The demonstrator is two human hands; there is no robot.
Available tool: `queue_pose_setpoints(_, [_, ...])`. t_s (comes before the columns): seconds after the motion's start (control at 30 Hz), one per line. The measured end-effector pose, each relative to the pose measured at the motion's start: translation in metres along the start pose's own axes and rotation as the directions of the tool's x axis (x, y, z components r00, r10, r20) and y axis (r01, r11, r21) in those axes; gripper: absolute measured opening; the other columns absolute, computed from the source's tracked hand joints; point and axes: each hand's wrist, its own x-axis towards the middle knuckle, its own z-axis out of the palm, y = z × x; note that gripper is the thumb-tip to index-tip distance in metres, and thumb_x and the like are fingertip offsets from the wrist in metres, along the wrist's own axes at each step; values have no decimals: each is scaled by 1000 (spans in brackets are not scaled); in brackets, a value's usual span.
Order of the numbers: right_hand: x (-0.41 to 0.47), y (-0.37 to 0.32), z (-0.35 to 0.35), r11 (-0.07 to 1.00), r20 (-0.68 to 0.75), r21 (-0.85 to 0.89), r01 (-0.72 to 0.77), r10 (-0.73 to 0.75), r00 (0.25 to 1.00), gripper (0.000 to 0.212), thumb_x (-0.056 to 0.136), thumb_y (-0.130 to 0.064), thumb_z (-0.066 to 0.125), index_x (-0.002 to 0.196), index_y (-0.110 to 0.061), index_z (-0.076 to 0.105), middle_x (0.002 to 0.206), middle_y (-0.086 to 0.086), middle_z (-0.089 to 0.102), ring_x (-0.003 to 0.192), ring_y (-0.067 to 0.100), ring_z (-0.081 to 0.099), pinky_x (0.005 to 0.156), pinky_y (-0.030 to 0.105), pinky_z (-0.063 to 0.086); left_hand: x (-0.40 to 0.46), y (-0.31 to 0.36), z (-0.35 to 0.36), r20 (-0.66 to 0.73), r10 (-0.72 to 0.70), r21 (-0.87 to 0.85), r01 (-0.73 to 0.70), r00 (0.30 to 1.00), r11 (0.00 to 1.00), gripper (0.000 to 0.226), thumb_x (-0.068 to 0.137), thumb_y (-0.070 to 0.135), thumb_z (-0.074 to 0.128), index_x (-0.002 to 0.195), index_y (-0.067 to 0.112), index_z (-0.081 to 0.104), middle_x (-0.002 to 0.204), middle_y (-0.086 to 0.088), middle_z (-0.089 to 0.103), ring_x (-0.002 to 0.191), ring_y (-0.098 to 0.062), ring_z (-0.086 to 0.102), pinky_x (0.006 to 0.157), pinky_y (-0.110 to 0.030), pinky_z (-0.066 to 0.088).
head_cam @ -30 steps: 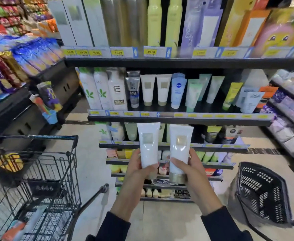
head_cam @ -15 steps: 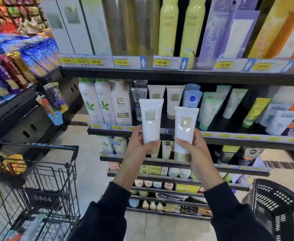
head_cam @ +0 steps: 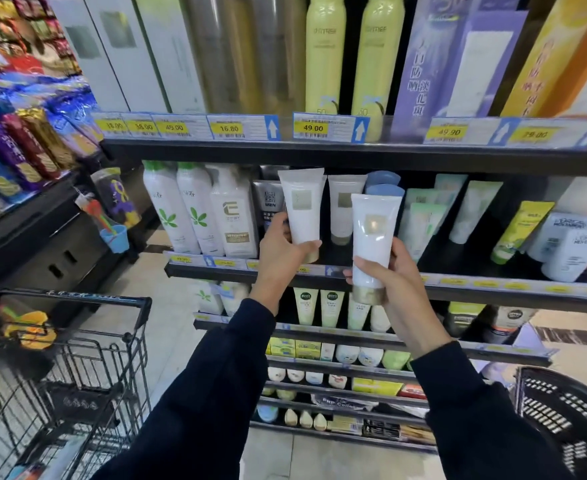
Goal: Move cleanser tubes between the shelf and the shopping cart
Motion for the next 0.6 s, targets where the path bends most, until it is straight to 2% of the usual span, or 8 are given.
queue_pose_setpoints(0.23, [-4, 1, -5, 1000, -31, 16, -2, 3, 1000, 48, 92, -6, 74, 135, -18, 55, 119, 14, 73, 94, 35, 76, 84, 46, 61, 20, -11, 7, 23, -24, 274, 17, 999, 962, 70, 71, 9, 90, 126, 21, 47, 123, -2, 65, 112, -18, 61, 91, -31, 52])
queue_pose_setpoints(0.33, [-6, 3, -6, 1000, -36, 13, 2, -1, 999, 48, 92, -6, 74, 135, -17, 55, 119, 14, 73, 93, 34, 76, 80, 42, 61, 24, -18, 7, 29, -7, 381, -4, 1000, 924, 72, 72, 9, 90, 128, 17, 45, 127, -7, 65, 116, -27, 62, 98, -43, 54])
queue_pose_setpoints(0.4, [-7, 5, -6, 1000, -45, 16, 5, -4, 999, 49, 92, -6, 74, 136, -17, 55, 119, 14, 72, 93, 35, 76, 79, 40, 61, 25, -19, 8, 28, -3, 421, -9, 1000, 907, 70, 73, 10, 89, 127, 16, 44, 128, -10, 65, 119, -31, 62, 98, -46, 54])
queue_pose_setpoints(0.6, [-9, 9, -6, 1000, -63, 8, 8, -7, 998, 48, 92, -8, 74, 135, -20, 56, 114, 10, 75, 94, 34, 76, 84, 44, 60, 31, -14, 9, 37, -33, 443, 13, 999, 897, 68, 76, 12, 88, 125, 14, 41, 129, -11, 63, 118, -33, 61, 95, -43, 53])
